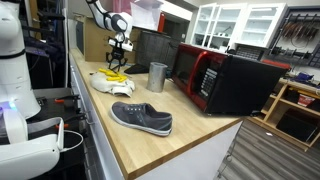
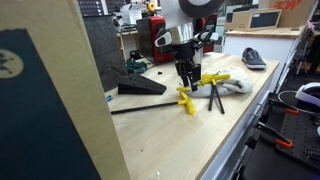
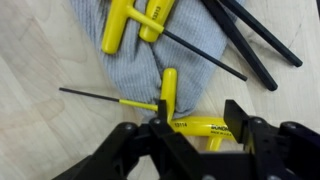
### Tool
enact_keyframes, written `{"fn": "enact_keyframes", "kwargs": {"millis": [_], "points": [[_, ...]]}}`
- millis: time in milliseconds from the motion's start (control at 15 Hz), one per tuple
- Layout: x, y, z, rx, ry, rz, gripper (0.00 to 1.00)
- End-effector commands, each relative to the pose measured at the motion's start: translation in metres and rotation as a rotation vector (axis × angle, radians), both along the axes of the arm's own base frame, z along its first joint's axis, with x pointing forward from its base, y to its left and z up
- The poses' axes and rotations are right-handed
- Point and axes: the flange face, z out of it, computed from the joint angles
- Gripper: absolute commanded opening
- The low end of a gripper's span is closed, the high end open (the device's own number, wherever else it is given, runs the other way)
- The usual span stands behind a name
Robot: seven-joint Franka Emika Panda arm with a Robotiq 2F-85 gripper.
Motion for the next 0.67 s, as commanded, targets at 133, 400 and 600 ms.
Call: {"fn": "enact_keyframes", "kwargs": {"millis": [133,400,600], "points": [[0.0000,0.0089,0.0042,-0.010,-0.084,-0.020,1.00],[0.0049,0.0111,0.0011,-0.013,-0.121,-0.037,0.75],[0.0077,0.0113,-0.0032,-0.021,-0.143,-0.047,0.55]]}}
